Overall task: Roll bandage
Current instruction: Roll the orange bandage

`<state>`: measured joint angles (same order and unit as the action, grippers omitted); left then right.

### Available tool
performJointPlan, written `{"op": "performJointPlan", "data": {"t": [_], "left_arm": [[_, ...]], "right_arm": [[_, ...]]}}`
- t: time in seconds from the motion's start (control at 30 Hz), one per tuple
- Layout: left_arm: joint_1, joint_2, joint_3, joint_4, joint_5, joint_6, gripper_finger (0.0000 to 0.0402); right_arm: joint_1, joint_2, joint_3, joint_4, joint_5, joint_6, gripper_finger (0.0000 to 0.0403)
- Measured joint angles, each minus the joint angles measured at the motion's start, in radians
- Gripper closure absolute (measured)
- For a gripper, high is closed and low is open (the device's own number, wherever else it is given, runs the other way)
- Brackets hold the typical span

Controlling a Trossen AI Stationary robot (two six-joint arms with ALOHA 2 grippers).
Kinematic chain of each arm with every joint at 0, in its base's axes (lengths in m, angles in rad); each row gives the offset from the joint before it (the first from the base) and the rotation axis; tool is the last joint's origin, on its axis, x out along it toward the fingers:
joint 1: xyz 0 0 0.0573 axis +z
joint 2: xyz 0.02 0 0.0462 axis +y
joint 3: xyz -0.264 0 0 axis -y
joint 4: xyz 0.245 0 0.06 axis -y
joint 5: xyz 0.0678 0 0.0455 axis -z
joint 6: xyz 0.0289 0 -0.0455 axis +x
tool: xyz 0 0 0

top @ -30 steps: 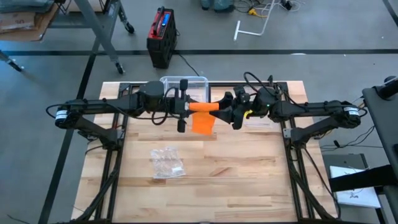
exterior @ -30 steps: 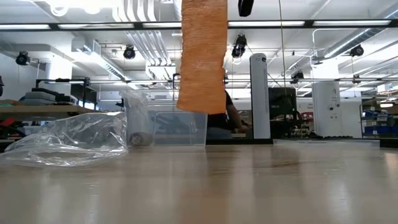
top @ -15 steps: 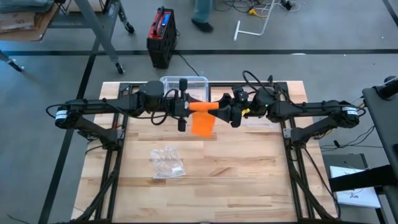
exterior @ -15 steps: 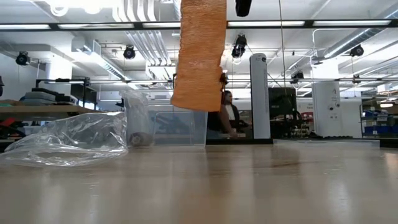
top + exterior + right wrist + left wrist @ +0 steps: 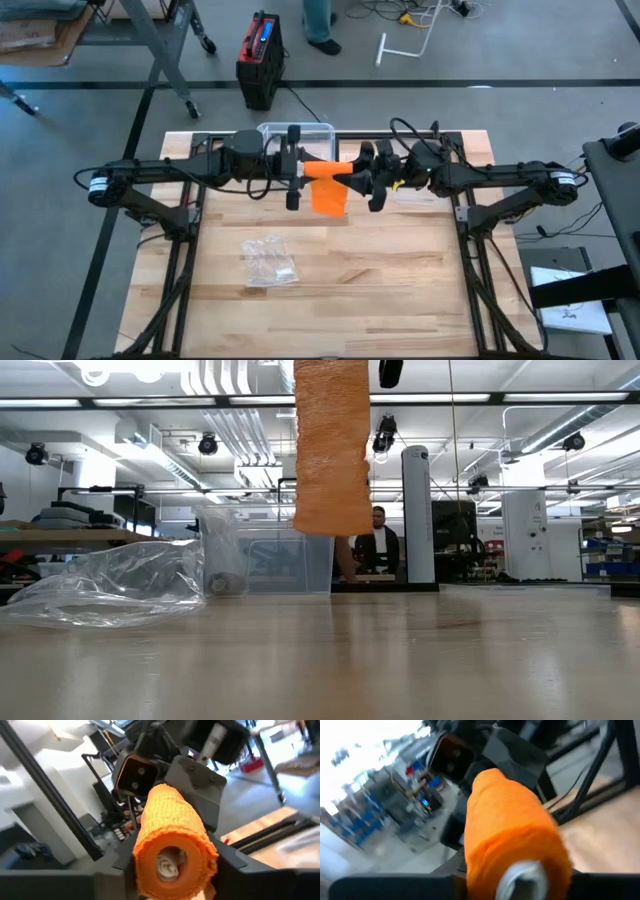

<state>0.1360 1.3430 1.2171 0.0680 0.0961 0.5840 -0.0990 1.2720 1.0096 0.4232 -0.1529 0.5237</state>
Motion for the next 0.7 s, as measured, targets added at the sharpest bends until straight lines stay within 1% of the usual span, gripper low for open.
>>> {"op": "performJointPlan", "data": {"t": [0.1,0.17,0.2,0.27,0.37,0.4,0.43,0.47,0.5,0.6,0.7], "left_arm": [[0.0,-0.002,0.0,-0.013,-0.002,-0.197,0.0298],[0.0,-0.006,0.0,-0.058,0.002,-0.309,0.0274],[0.001,-0.007,0.0,-0.081,0.024,-0.354,0.026],[0.002,-0.007,0.0,-0.118,0.107,-0.427,0.0234],[0.0,-0.008,0.0,-0.118,0.272,-0.518,0.0197],[0.0,-0.009,0.0,-0.106,0.315,-0.537,0.0187],[0.0,-0.012,0.0,-0.094,0.332,-0.553,0.0177],[0.0,-0.016,0.0,-0.089,0.328,-0.567,0.0168],[0.0,-0.023,0.0,-0.088,0.303,-0.57,0.0161],[-0.002,-0.045,0.0,-0.117,0.183,-0.521,0.0144],[-0.001,-0.065,0.0,-0.154,0.072,-0.448,0.0133]], "right_arm": [[0.0,-0.001,0.0,0.007,0.021,-0.09,0.0288],[0.0,-0.001,0.0,0.008,0.026,-0.166,0.0304],[-0.002,-0.002,0.0,0.008,0.026,-0.208,0.0311],[-0.002,-0.005,0.0,-0.001,0.026,-0.294,0.0319],[-0.002,-0.008,0.0,-0.016,0.021,-0.424,0.0323],[-0.001,-0.008,0.001,-0.018,0.018,-0.461,0.0322],[-0.001,-0.009,0.001,-0.021,0.013,-0.494,0.0321],[-0.001,-0.01,0.002,-0.024,0.009,-0.521,0.0318],[-0.002,-0.01,0.002,-0.026,0.01,-0.545,0.0316],[-0.002,-0.01,0.002,-0.036,0.022,-0.592,0.0313],[-0.002,-0.017,0.001,-0.06,0.016,-0.601,0.0315]]}}
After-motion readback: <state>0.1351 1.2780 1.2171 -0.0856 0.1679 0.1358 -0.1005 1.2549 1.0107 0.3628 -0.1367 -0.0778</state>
